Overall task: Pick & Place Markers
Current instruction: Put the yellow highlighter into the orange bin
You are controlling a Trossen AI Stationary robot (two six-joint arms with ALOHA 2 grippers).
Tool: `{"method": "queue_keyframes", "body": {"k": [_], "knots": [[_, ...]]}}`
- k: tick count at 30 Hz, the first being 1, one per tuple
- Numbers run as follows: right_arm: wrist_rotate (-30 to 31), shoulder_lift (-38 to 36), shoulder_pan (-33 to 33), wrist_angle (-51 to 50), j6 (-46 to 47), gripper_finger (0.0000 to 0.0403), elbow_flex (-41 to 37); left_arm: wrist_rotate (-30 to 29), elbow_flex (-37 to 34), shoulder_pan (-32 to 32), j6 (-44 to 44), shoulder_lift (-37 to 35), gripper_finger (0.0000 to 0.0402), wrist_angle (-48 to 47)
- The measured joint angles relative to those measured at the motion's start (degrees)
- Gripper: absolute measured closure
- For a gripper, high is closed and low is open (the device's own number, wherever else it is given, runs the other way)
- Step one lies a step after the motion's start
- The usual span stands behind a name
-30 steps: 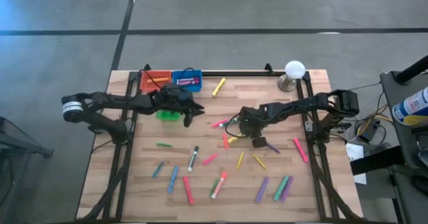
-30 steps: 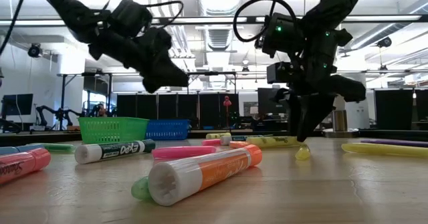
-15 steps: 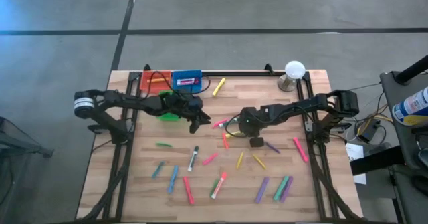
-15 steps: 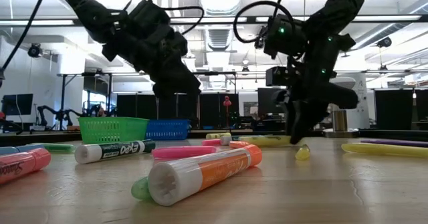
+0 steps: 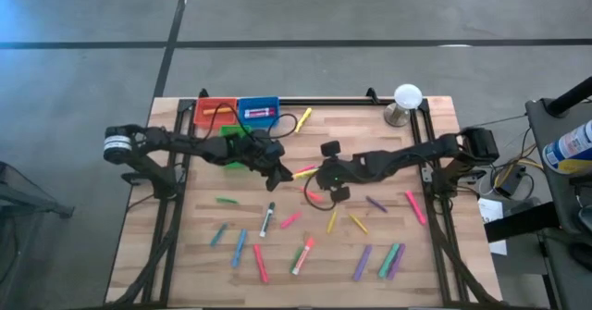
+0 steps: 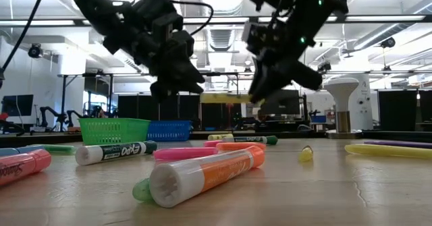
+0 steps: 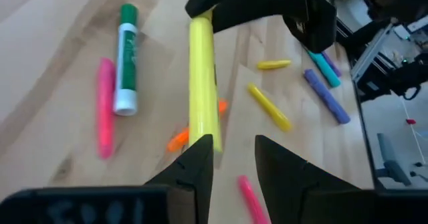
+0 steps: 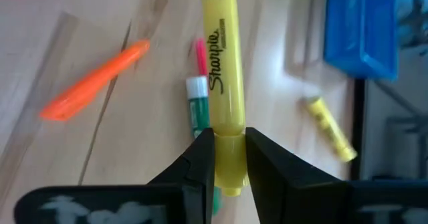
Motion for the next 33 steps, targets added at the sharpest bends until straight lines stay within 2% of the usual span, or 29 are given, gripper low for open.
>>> {"method": "queue_keyframes", "body": {"k": [6,14,21,27,30,33], "knots": [[1.0,0.1,2.3,0.1,-3.9,0.0339,3.6,-4.4,2.7,-1.4,-0.6,0.0,0.0291,-5.0],[0.9,0.1,4.4,1.0,-5.6,0.0343,7.0,-5.7,3.6,-1.8,-0.3,0.0,0.0291,-6.9],[-1.5,0.0,4.6,1.9,-4.9,0.0366,7.3,-5.5,3.5,-3.5,7.5,0.0,0.0291,-6.8],[-3.3,0.0,4.6,1.5,7.1,0.0369,4.0,-5.9,3.4,-4.3,15.1,0.0,0.0291,-11.3],[-3.9,0.0,4.6,1.9,14.2,0.0350,1.5,-8.4,2.5,-4.3,17.0,0.0,0.0291,-10.6],[-4.7,0.0,3.7,5.0,20.2,0.0325,-1.9,-9.4,0.0,-4.3,17.2,0.0,0.0292,-5.9]]}}
